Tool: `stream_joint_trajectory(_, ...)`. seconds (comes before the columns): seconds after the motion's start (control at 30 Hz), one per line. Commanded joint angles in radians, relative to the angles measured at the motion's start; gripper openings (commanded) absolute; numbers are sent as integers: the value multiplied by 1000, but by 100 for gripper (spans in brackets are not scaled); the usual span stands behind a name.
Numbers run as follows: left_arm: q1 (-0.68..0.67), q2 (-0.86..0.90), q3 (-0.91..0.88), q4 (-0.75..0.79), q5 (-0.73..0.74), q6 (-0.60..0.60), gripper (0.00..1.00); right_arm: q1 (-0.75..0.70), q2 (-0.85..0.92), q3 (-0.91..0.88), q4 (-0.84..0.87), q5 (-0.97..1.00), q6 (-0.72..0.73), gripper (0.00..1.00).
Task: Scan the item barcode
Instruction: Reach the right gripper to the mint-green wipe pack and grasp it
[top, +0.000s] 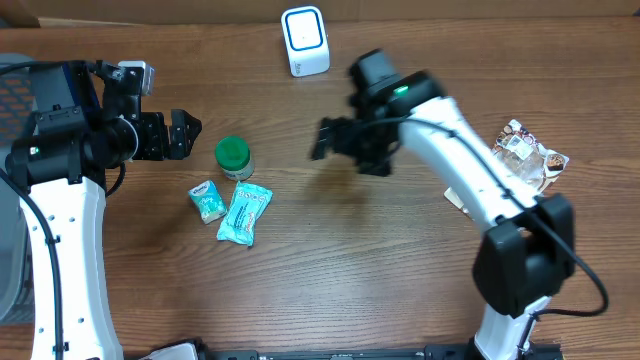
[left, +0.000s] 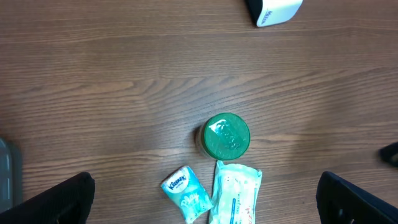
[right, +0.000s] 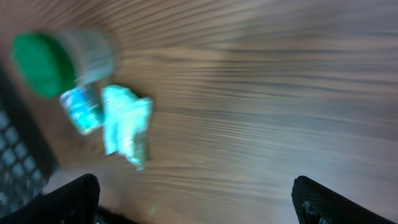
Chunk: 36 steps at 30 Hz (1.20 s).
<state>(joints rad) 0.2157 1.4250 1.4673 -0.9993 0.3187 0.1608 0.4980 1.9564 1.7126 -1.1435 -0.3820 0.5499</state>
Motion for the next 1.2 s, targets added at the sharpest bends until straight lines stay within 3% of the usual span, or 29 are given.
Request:
stream_joint_trajectory(0.0,-6,-5,22,3,11,16,100,103,39,-6,50,-56,30,100)
stream_joint_trajectory(0.07,-6,-5,22,3,11,16,99,154,65,-6,75,-49,55,98)
stream_joint_trajectory(0.27,-6,-5,22,3,11,16,100,257,153,-6,149,-30,183,41)
stream_joint_trajectory(0.37,-6,-5,22,3,11,16,100,312,188,-6,229,-21,215,36)
stream_joint_trajectory(0.57,-6,-5,22,3,11,16,100,381,221,-6,295,117,327,36)
stream_joint_trajectory(0.93,-6,-5,22,3,11,16,100,432,311,-6,347,164,364,34)
stream_joint_trajectory(1.03,-6,-5,22,3,11,16,100,430,313,-6,342,164,363,25)
stream_joint_trajectory(1.07,-6,-5,22,3,11,16,100,429,312,-6,342,164,363,15)
stream_joint_trajectory(1.13,-6,-5,22,3,11,16,100,426,312,-6,336,163,363,4)
stream_joint_trajectory(1.17,-6,-5,22,3,11,16,100,421,312,-6,324,160,362,4)
